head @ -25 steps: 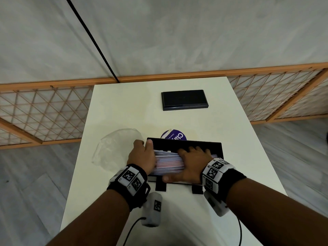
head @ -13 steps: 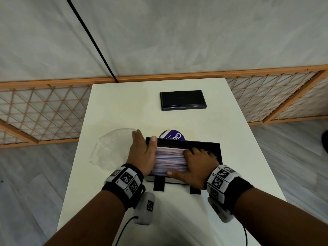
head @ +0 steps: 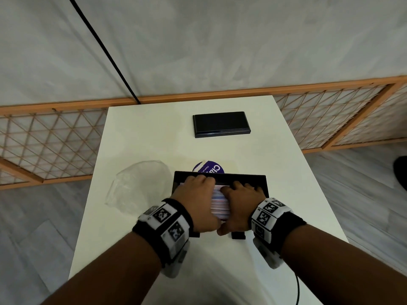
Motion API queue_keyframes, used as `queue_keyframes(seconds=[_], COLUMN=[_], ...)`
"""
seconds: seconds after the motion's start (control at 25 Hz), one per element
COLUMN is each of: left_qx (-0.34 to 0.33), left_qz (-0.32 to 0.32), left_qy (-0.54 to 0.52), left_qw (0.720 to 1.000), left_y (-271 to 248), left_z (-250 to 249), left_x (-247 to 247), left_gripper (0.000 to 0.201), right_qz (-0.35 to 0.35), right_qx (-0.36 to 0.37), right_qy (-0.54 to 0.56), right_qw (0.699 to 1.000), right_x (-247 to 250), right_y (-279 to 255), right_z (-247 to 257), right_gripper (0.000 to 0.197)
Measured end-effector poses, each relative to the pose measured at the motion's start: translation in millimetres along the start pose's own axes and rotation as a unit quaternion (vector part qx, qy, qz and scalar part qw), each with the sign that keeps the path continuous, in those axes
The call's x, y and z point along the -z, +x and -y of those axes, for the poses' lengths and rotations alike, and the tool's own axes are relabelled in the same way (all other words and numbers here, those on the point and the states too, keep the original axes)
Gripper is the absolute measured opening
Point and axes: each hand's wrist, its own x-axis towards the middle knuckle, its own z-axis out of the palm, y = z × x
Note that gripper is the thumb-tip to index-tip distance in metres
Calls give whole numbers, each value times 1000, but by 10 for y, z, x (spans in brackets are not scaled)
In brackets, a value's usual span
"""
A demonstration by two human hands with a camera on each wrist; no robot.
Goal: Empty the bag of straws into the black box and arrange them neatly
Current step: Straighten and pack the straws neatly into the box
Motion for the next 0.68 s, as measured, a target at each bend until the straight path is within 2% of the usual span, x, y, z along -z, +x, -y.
queue_keyframes(seconds=[0.08, 0.2, 0.32, 0.44, 0.6, 0.68], left_qx=[20, 43, 43, 37, 54, 61], left_qz=[89, 139, 133, 124, 119, 93], left_qy=[92, 130, 126, 138, 125, 125], left_qw=[992, 981, 982, 982, 984, 986], left_y=[167, 325, 329, 210, -12, -78], left_z=[-65, -18, 30, 12, -14, -27], left_x=[-27, -185, -257, -338, -536, -567], left_gripper=[80, 93, 92, 85, 81, 82], right_qz=[7, 11, -21, -7, -24, -31], right_qx=[26, 46, 32, 15, 65, 70], right_qy=[-9, -6, -4, 3, -15, -22], right_qw=[1000, 999, 999, 1000, 997, 997], right_x=[6, 21, -7, -91, -209, -241], right_y=[16, 17, 5, -61, -192, -235], right_z=[5, -34, -49, -28, -32, -22], right_gripper=[98, 92, 97, 111, 88, 84])
